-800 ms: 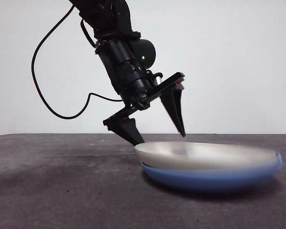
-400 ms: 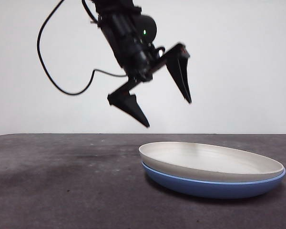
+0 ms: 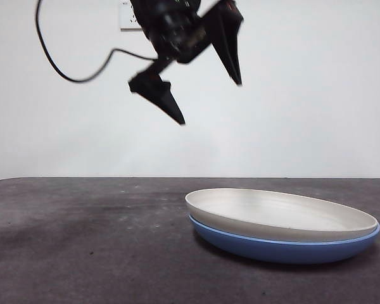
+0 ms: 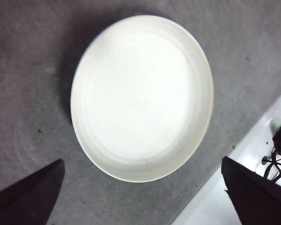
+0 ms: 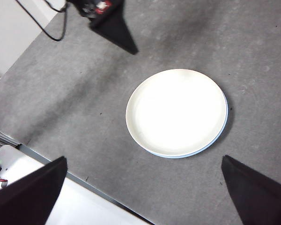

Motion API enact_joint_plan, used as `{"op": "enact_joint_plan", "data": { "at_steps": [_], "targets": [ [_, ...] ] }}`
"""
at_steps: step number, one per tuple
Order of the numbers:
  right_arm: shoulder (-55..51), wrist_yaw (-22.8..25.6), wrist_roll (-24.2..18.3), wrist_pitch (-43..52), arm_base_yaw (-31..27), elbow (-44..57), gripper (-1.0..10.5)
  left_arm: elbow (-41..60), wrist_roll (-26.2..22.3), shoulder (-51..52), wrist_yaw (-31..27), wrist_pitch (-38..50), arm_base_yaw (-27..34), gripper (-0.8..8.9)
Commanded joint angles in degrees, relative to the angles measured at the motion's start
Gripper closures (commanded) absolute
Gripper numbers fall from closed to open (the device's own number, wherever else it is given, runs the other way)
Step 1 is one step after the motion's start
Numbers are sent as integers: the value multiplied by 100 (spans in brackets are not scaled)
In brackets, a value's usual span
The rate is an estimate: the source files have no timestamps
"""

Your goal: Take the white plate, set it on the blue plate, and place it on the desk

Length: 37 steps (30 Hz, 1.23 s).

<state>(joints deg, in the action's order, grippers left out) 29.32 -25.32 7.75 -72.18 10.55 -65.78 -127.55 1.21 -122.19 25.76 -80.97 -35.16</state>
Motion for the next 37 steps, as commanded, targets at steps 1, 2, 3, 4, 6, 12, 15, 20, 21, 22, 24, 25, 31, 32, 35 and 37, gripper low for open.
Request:
{"op": "enact_joint_plan", "data": {
  "at_steps": [1,2,3,4,6,12,15,20,21,22,24,25,31,32,35,37],
  "targets": [
    [7,35,-28,68,20,-120,358,-144,-271,409,15,-175,-33,208],
    [7,61,-28,85,20,-120,358,-111,-273,603,15,-175,-33,208],
    [7,85,-28,98,20,-120,358,-92,-273,748,15,-177,-33,208],
    [7,109,-28,107,20,-120,358,-70,-280,905,15,-175,-33,208],
    [9,162,-28,127,20,-120,358,-2,-315,1281,13,-177,-33,208],
    [13,162,26,271,20,-120,358,361,-345,2326,-282,-175,-33,178],
    [13,162,63,286,20,-120,358,739,-367,2865,-389,-173,-31,178],
    [15,162,83,289,20,-120,358,1755,-487,3875,-391,2,-24,179],
    [17,162,107,286,20,-120,358,2109,-487,4162,-393,85,4,179],
    [17,162,122,284,20,-120,358,2389,-503,4382,-393,149,33,179],
    [17,162,140,286,20,-120,358,3084,-509,4931,-393,354,138,179],
    [20,164,162,286,20,-120,358,3373,-507,5169,-393,457,195,179],
    [20,170,234,267,20,-118,358,4898,-433,6699,-391,1178,485,179],
    [20,179,247,267,20,-118,358,5049,-398,6883,-391,1263,490,179],
    [57,179,295,256,20,-118,358,5512,-310,7475,-389,1495,487,179],
    [111,179,317,243,20,-116,358,5724,-293,7788,-389,1591,487,179]
  ]
}}
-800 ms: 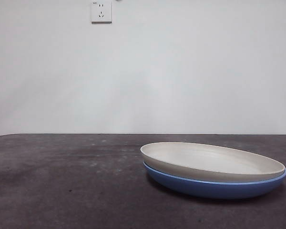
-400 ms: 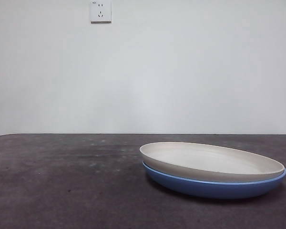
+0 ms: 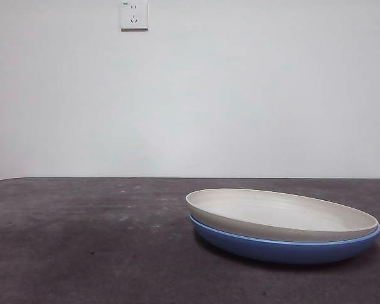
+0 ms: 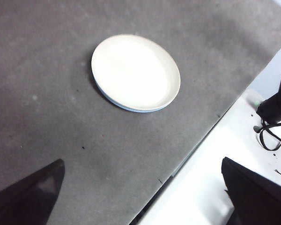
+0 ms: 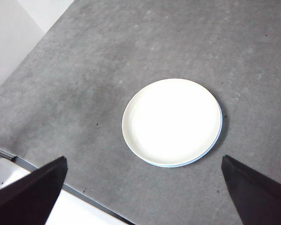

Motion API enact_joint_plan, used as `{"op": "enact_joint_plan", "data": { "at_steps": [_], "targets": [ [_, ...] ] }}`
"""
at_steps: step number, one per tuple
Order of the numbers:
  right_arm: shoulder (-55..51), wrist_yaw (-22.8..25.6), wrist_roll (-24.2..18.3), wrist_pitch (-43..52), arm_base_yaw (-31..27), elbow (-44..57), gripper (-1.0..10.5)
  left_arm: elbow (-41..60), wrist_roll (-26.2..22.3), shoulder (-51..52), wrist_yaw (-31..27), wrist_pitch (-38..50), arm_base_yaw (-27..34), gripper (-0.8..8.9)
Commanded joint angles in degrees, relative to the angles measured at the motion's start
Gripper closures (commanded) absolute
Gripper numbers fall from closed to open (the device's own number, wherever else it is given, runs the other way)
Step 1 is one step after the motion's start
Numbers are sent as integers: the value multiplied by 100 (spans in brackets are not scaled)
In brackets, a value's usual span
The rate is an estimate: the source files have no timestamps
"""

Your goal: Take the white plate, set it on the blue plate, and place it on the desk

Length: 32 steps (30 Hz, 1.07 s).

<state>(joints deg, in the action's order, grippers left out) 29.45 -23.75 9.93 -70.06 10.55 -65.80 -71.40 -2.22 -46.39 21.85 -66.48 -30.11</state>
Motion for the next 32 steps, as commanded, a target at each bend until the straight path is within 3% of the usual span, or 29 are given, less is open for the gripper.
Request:
{"op": "enact_joint_plan", "data": {
  "at_steps": [1,10,16,26,32],
  "targets": [
    [127,22,101,11,20,-114,358,175,72,326,2,181,-17,179],
    [824,24,96,-264,20,-103,358,260,98,894,2,306,-17,179],
    [1899,24,-190,-247,15,-101,358,260,203,905,72,304,-17,179],
    [4315,-79,-708,619,9,-101,358,260,299,905,721,295,-17,179],
    [5584,-72,-887,1239,9,-101,358,260,334,907,741,188,-17,179]
  ]
}}
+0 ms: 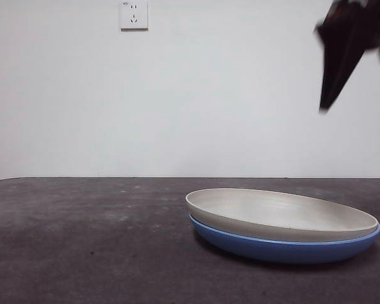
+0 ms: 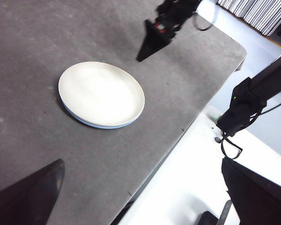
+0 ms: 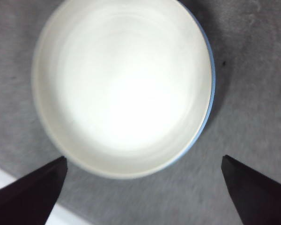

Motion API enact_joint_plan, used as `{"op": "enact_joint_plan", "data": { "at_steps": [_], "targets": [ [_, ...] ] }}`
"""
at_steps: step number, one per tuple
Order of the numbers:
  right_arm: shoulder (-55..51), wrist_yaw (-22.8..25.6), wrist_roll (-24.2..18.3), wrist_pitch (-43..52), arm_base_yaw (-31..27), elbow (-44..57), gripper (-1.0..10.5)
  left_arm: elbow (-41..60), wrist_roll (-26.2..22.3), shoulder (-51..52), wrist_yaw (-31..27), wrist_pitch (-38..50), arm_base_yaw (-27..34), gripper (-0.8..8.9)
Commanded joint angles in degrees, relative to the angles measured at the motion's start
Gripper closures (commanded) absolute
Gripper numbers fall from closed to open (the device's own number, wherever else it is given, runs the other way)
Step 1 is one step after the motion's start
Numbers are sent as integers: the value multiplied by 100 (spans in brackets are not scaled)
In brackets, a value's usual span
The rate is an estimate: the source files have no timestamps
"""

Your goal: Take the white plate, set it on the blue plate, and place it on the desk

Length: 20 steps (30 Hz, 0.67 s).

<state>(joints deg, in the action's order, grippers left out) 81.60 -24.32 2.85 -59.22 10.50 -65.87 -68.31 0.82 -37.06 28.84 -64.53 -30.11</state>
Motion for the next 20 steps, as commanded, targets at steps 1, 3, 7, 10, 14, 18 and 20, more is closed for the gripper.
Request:
{"op": "enact_joint_plan", "data": {
  "at_steps": [1,3,7,10,14,18,20],
  "targets": [
    [520,-4,-184,240,13,-94,358,-48,33,-28,42,-26,-17,179],
    [804,4,-212,415,13,-94,358,-48,35,-26,42,-61,-17,179],
    [1193,22,-227,704,13,-94,358,-48,144,-26,42,-63,-17,179],
    [1379,24,-240,870,13,-94,358,-48,162,-26,42,-63,-17,179],
    [1580,33,-275,1038,-44,-94,358,-48,181,-26,42,-63,-17,179],
    [1764,13,-310,1123,-142,-94,358,-48,186,-26,42,-66,-17,179],
    [1816,-33,-332,1139,-181,-94,368,-48,186,-26,42,-68,-17,179]
  ]
}}
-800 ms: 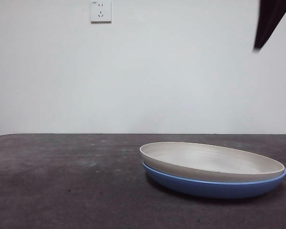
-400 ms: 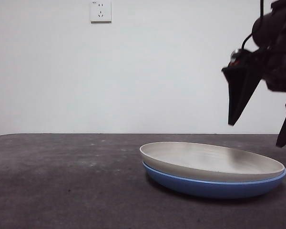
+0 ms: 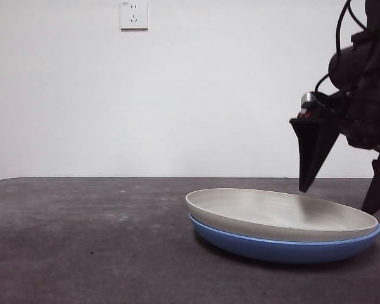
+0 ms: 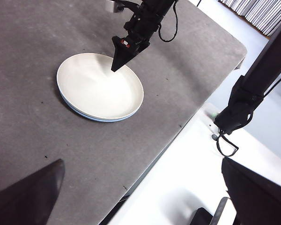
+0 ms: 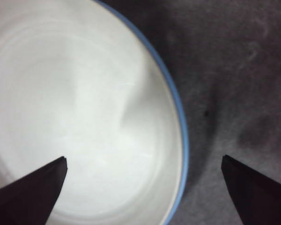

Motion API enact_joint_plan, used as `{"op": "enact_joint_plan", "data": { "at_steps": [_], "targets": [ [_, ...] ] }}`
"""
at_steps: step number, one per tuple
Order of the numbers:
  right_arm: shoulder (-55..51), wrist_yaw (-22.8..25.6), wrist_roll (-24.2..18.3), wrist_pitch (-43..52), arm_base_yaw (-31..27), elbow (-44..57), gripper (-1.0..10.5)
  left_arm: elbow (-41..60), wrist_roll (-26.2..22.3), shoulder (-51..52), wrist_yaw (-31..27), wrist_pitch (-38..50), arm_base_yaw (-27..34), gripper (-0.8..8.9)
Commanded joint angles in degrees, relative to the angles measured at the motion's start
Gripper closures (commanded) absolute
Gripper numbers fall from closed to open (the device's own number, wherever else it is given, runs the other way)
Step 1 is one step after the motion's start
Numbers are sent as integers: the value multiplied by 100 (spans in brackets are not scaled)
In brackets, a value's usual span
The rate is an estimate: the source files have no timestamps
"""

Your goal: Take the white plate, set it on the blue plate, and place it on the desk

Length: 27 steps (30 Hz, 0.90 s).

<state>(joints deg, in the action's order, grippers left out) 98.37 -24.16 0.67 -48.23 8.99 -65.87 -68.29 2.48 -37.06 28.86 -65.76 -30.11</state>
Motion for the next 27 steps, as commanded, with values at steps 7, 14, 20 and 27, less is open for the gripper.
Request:
{"op": "enact_joint_plan", "data": {
  "at_steps": [7,14,20,27],
  "targets": [
    [271,-542,-131,251,-181,-94,431,-50,17,-26,39,61,-17,179],
    [470,-754,-131,258,-205,-94,485,-50,15,-28,39,63,-17,179],
    [509,-732,-131,280,-208,-94,722,-52,17,-26,39,57,-17,179],
    [516,-435,-101,236,-212,-94,812,-52,17,-28,39,61,-17,179]
  ]
}}
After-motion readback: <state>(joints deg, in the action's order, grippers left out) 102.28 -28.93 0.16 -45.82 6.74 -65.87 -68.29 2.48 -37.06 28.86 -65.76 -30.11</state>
